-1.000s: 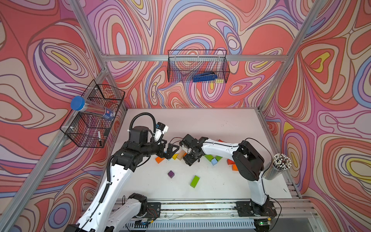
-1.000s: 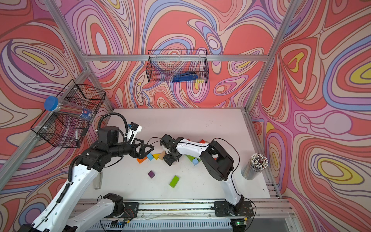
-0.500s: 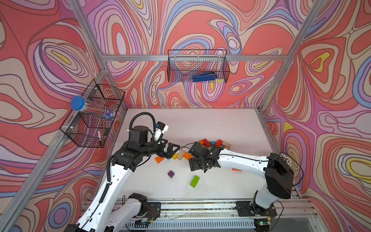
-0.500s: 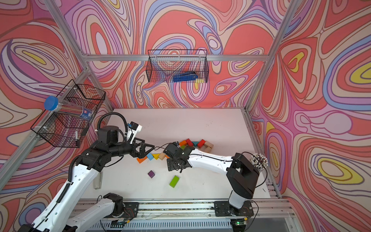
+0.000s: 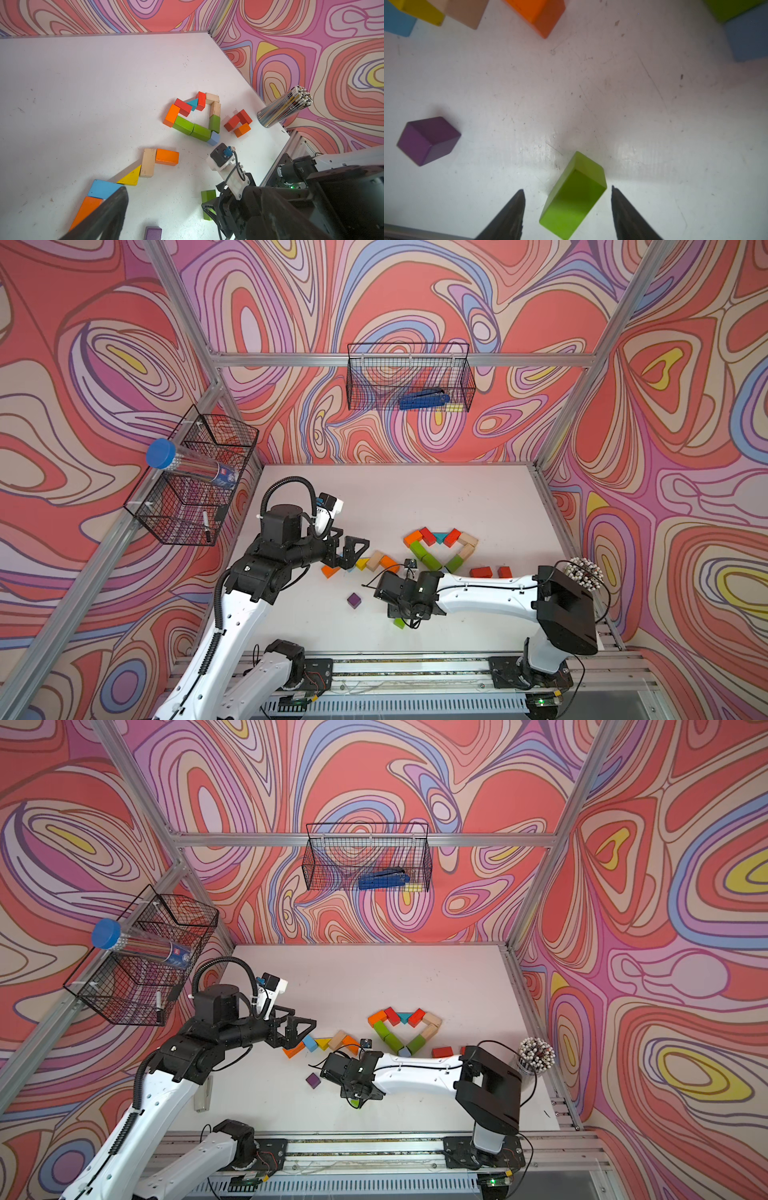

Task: Assemble a heart with building blocks
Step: Pick up the building block from the center of the board.

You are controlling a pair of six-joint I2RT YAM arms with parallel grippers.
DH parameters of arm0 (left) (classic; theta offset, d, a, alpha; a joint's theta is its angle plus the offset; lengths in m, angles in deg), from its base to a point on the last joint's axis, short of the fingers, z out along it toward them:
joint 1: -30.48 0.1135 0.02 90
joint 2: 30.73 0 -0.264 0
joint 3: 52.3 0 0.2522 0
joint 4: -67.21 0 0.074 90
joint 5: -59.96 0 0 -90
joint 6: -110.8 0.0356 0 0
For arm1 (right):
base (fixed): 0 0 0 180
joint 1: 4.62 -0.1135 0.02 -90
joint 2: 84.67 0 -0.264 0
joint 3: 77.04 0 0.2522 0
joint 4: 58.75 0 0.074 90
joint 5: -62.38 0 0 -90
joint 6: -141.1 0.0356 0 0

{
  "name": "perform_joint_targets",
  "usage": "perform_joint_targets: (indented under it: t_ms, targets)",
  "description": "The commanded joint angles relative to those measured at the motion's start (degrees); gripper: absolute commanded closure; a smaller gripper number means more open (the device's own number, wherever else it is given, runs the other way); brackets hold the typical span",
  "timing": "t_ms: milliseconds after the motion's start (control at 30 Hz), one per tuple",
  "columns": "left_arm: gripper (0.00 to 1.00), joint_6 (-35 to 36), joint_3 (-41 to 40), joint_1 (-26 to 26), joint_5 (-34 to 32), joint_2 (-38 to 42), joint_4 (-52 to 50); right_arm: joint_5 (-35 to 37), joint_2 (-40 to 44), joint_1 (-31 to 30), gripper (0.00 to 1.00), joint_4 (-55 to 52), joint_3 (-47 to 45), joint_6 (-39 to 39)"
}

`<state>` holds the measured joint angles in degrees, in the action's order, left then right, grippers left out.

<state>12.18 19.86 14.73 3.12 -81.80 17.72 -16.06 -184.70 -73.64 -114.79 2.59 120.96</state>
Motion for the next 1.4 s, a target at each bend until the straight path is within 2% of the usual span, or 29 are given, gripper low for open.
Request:
perform_joint_targets:
  t_ms: [0,167,367,433,600,833,1200,1367]
  targets:
    - [0.00,0.0,-0.5,0.1,-0.4,0.9,1.3,0.7,-2.8,-0.7,0.40,1.0,-0.4,3.4]
    - [0.00,-0.1,-0.7,0.2,-0.7,1.3,1.5,0.6,-3.6,-0.8,0.52,2.0,-0.5,2.9]
    - [0.00,-0.1,-0.6,0.1,-0.4,0.9,1.3,0.1,-5.8,-1.2,0.66,3.9,1.8,-3.4]
    - [0.00,-0.1,-0.6,0.1,-0.4,1.0,1.3,0.2,-6.1,-1.6,0.64,4.3,2.1,-5.7]
    - [0.00,0.0,-0.6,0.2,-0.1,0.7,1.3,1.4,-5.5,-2.5,0.52,1.3,2.2,-6.2]
    - [0.00,-0.1,-0.6,0.2,0.0,0.5,1.3,4.1,-5.9,-6.6,0.51,-3.8,3.8,-4.8]
    - [0.00,-0.3,-0.7,0.2,0.3,0.6,1.3,5.7,-4.8,-7.8,0.67,-2.0,2.2,-5.0]
    - [0.00,-0.4,-0.7,0.2,0.3,0.6,1.3,6.1,-4.3,-7.8,0.75,-1.2,2.3,-8.9]
